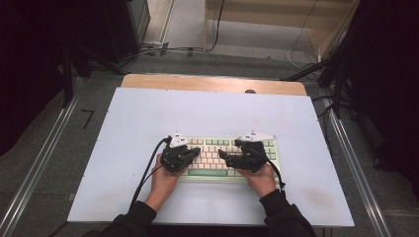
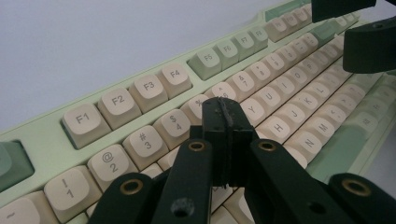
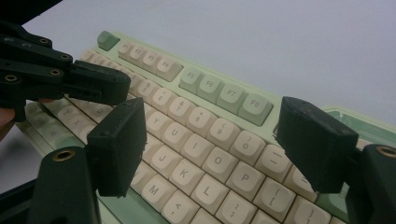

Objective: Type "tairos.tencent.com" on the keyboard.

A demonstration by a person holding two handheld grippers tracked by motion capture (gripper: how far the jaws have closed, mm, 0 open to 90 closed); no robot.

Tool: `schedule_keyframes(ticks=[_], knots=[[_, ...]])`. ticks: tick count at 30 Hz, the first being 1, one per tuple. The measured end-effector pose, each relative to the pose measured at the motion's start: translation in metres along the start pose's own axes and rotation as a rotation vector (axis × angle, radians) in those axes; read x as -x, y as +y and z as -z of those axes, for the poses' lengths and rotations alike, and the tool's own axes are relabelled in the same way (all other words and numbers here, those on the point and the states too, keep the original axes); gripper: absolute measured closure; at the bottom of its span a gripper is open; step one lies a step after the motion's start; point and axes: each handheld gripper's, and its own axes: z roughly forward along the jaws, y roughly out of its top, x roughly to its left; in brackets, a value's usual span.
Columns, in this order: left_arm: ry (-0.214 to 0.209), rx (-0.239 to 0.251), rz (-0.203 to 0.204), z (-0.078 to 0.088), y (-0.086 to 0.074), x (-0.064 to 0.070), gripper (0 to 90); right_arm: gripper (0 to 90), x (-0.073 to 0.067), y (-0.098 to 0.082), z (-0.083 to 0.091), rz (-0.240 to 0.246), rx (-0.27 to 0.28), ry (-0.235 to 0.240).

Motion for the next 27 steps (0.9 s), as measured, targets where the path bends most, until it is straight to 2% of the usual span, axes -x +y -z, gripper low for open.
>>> schedule_keyframes(ticks=[27], knots=[[0.005,-0.004,0.004,-0.0011,-0.0007,0.0005,90.0,22.7,0.0003,-0.0002,0.0012,-0.005,0.001,0.003]])
